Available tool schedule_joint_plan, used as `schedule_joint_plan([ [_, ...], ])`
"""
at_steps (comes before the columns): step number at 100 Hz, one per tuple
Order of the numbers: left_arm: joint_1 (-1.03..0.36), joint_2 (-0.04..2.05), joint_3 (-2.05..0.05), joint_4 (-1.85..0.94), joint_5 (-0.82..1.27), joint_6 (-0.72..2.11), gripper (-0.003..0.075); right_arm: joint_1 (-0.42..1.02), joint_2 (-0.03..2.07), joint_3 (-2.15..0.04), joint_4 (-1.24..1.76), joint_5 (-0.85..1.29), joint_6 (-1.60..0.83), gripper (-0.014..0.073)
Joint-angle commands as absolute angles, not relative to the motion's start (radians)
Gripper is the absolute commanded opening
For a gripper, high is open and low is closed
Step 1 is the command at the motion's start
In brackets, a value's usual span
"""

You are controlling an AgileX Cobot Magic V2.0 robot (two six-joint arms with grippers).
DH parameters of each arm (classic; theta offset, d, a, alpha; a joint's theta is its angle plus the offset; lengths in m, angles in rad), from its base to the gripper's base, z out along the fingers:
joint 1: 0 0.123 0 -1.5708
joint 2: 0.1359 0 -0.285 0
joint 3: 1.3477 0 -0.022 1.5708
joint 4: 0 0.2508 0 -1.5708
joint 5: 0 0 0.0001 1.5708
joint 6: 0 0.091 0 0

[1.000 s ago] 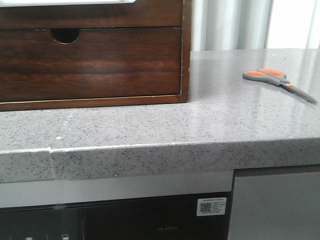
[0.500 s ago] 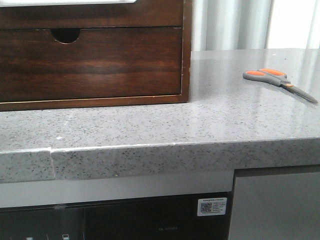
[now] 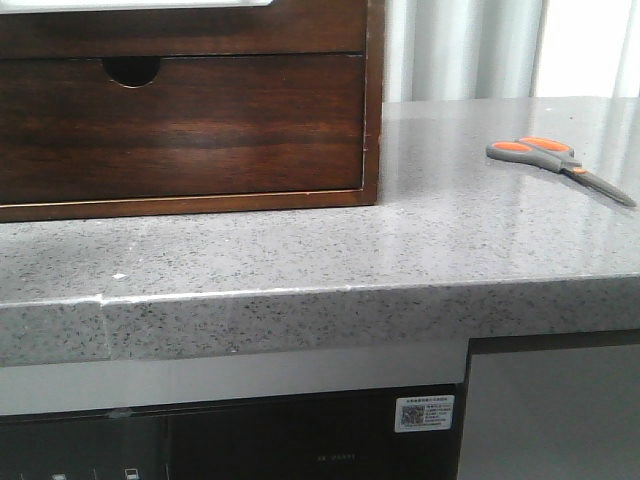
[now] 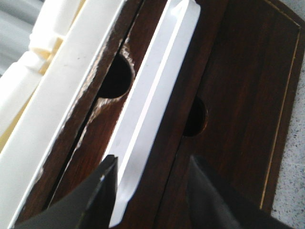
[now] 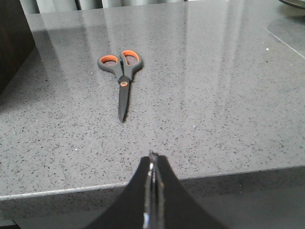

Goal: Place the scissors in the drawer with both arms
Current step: 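Pull the wooden drawer open with the left gripper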

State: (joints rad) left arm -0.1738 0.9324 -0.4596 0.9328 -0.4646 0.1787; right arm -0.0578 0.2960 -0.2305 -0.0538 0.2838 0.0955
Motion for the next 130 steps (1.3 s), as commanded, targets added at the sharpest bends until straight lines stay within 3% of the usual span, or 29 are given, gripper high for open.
schedule_joint_plan([
  [1, -0.189, 0.963, -0.519, 0.902, -0.525, 0.197, 0.0317, -0.059, 0.312, -0.256, -0.062, 0.201, 0.088, -0.0066],
  [66, -0.212, 1.115, -0.609, 0.912, -0.523, 0.290, 0.0310, -0.059, 0.312, -0.256, -0.062, 0.207, 0.088, -0.0066],
  [75, -0.212, 1.122, -0.610, 0.912, -0.519, 0.290, 0.0251, -0.059, 0.312, -0.256, -0.062, 0.207, 0.088, -0.0066],
  [95, -0.212, 1.122, -0.611, 0.912, -0.512, 0.290, -0.0021, -0.059, 0.312, -0.256, -0.062, 0.209, 0.088, -0.0066],
  [130, -0.212, 1.088, -0.611, 0.912, -0.481, 0.290, -0.0019, -0.059, 0.312, -0.256, -0.062, 0.211, 0.088, -0.0066],
])
